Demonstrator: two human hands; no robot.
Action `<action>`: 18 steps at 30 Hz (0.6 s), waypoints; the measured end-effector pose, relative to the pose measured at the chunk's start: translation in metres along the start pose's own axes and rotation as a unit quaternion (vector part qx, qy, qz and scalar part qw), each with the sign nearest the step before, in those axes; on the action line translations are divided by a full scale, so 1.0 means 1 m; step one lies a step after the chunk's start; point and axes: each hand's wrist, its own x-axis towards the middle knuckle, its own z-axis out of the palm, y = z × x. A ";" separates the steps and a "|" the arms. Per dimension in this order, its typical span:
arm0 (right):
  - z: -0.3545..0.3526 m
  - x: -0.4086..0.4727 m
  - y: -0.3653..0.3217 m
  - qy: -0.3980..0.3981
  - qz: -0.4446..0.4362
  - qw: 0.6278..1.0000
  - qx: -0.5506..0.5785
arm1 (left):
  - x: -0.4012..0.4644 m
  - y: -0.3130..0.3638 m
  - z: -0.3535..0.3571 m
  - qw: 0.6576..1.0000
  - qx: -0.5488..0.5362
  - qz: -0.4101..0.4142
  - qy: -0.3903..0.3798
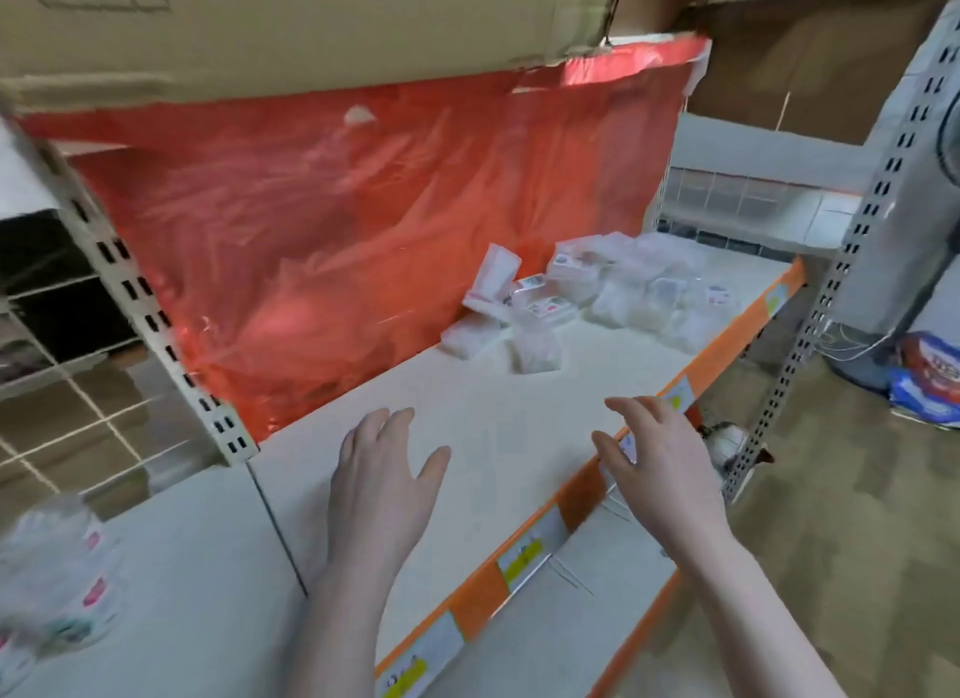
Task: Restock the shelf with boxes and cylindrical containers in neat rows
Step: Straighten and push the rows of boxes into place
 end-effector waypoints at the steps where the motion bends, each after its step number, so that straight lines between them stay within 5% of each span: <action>1: 0.003 0.009 0.004 -0.008 0.005 1.000 0.000 | 0.009 0.002 0.003 1.000 0.003 -0.003 0.001; 7: 0.032 0.062 0.019 -0.065 -0.002 0.998 0.018 | 0.043 0.014 0.021 0.999 0.018 -0.039 0.014; 18: 0.098 0.156 0.039 -0.157 -0.147 0.976 0.036 | 0.054 0.054 0.066 0.971 0.041 -0.224 0.076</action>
